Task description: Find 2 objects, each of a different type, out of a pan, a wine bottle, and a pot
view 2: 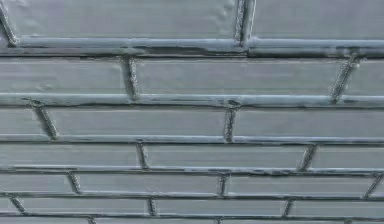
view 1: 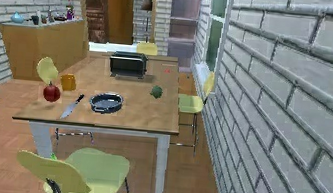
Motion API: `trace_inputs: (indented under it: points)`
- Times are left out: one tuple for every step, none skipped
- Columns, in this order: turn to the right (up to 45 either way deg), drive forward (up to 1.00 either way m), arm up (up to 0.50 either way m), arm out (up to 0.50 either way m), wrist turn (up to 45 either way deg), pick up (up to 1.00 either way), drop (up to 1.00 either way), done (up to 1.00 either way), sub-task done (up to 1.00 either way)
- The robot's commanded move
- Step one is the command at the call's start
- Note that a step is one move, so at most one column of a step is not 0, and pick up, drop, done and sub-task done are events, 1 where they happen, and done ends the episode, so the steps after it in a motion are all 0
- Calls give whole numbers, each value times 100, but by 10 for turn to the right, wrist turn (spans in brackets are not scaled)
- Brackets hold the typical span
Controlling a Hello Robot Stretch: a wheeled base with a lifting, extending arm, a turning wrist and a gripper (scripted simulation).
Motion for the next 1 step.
trace_inputs:
  points:
    - [0, 5, 0, 0, 0, 0, 0, 0, 0]
